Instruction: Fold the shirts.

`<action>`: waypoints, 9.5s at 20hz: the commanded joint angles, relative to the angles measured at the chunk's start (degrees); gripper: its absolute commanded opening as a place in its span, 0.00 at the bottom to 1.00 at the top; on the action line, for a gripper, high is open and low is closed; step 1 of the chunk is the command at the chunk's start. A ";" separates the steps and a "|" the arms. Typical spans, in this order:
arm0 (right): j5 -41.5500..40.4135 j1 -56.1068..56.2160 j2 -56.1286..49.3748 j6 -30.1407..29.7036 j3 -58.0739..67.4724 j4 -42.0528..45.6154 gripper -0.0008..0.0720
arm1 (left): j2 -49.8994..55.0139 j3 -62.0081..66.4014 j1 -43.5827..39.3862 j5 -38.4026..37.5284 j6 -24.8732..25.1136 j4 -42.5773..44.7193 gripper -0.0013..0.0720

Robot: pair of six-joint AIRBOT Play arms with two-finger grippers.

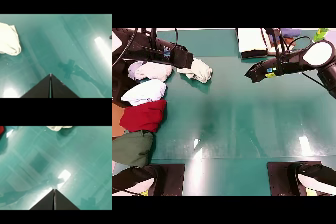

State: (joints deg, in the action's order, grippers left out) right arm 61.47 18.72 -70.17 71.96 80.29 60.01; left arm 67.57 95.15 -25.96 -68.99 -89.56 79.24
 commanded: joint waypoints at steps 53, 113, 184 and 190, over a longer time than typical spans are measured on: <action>-4.44 -14.16 17.94 2.60 0.09 -0.11 0.03 | 2.71 21.42 -7.02 1.49 7.67 15.32 0.05; -5.95 -19.45 0.70 13.31 -39.06 7.56 0.53 | 34.42 0.46 6.88 3.34 -0.42 1.70 0.05; 12.81 -31.71 15.17 14.27 -46.31 16.63 0.73 | -7.61 -45.66 14.88 -1.73 -9.46 6.99 0.67; 11.34 -26.03 16.20 18.27 -49.77 16.81 0.70 | -7.61 -45.66 14.88 -1.31 -9.42 6.86 0.68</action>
State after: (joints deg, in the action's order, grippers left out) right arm 73.97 -9.80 -54.65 88.05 32.25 76.64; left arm 60.07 49.74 -11.11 -70.63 -98.96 86.41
